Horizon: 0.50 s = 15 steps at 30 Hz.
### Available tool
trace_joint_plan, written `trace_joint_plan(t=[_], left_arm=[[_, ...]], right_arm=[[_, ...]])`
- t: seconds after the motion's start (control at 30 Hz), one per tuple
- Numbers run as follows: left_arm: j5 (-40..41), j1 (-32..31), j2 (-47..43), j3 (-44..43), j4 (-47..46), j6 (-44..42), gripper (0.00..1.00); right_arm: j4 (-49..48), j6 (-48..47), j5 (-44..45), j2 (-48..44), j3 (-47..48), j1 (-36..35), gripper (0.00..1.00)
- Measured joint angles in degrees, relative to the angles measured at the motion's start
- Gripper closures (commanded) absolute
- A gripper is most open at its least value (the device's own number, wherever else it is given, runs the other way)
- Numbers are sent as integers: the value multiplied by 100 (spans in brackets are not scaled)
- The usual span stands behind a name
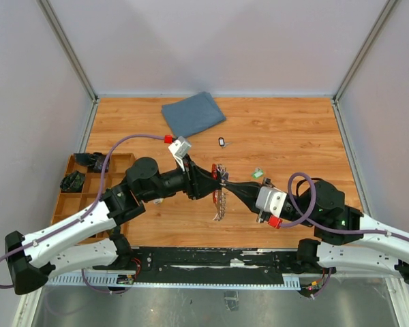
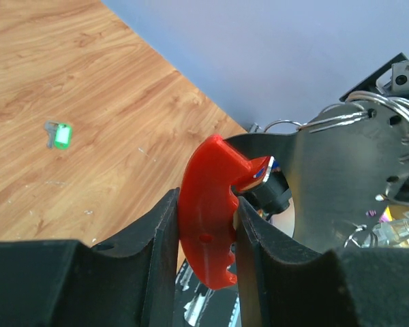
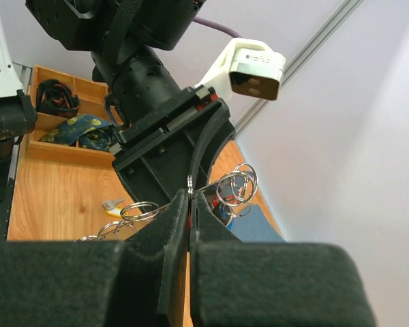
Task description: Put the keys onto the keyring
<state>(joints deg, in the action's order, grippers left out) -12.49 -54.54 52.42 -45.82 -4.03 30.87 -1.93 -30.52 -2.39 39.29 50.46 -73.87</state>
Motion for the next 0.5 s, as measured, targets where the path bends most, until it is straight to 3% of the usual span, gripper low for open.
trace_joint_plan(t=[0.5], left_arm=[[214, 0, -892, 0, 98, -505, 47]], right_arm=[[-247, -608, -400, -428, -136, 0, 100]])
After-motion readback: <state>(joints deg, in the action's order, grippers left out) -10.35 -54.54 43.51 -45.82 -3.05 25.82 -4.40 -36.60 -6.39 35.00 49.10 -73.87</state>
